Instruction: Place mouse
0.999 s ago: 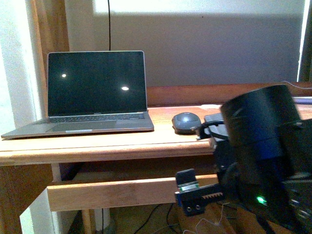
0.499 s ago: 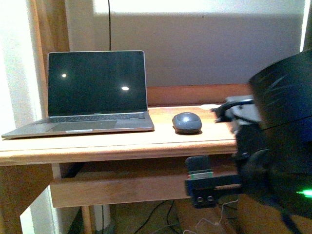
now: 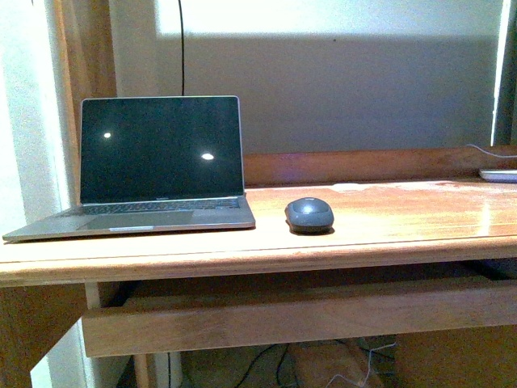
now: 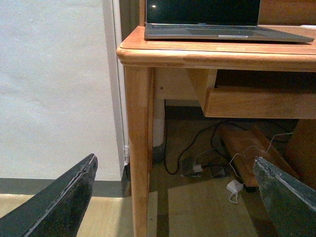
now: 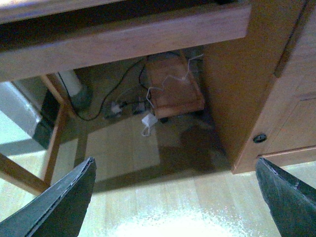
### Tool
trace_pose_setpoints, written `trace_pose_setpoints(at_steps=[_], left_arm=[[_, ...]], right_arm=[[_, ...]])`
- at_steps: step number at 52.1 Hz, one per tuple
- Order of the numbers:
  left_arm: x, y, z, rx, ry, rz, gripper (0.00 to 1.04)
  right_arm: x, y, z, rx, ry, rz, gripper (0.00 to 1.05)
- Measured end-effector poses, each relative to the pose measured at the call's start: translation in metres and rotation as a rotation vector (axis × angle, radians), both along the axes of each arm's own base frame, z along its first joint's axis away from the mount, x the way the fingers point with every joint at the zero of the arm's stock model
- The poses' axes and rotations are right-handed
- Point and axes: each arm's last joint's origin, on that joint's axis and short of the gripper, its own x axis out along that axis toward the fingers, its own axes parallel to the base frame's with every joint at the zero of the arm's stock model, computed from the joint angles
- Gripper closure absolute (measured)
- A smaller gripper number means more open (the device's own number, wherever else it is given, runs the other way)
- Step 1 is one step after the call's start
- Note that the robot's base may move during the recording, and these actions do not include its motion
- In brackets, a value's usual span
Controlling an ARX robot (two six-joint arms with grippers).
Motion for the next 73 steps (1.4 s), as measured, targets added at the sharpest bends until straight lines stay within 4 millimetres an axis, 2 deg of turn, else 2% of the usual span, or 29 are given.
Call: trace_pose_setpoints(at_steps=[5,10,18,22,26,38,46,50,54,59,69,73], left_arm=[[0.0,0.0,0.0,0.0,0.0,0.001,0.08],[0.0,0.0,0.0,0.0,0.0,0.0,0.08],[0.0,0.0,0.0,0.0,0.0,0.0,0.08],[0.0,0.0,0.0,0.0,0.0,0.0,0.08],[0.0,0.0,0.0,0.0,0.0,0.0,0.08],[0.0,0.0,0.0,0.0,0.0,0.0,0.08],[0.0,0.0,0.0,0.0,0.0,0.0,0.08],[0.0,0.0,0.0,0.0,0.0,0.0,0.08],[0.0,0.0,0.0,0.0,0.0,0.0,0.08],[0.0,0.0,0.0,0.0,0.0,0.0,0.08],[0.0,0.0,0.0,0.0,0.0,0.0,0.08],[0.0,0.0,0.0,0.0,0.0,0.0,0.08]], right_arm=[[-0.02,-0.008,0.0,0.038,-0.056,-0.027,0.07],[-0.024,-0.01,0.0,0.063,-0.099,-0.049,0.07],[-0.024,-0.011,-0.021,0.038,-0.09,-0.097,0.08],[-0.023,-0.014,-0.028,0.047,-0.205,0.015,0.18],[-0.024,-0.024,-0.039,-0.034,-0.307,0.061,0.35],[-0.025,-0.037,-0.042,-0.114,-0.323,0.076,0.72],[-0.025,-0.044,-0.043,-0.133,-0.322,0.071,1.03],[-0.025,-0.049,-0.043,-0.131,-0.323,0.105,1.02],[-0.025,-0.056,-0.043,-0.139,-0.323,0.065,1.02],[-0.025,-0.056,-0.043,-0.139,-0.323,0.064,1.02],[-0.025,-0.056,-0.043,-0.14,-0.323,0.064,0.72],[-0.025,-0.056,-0.043,-0.141,-0.323,0.064,0.55]])
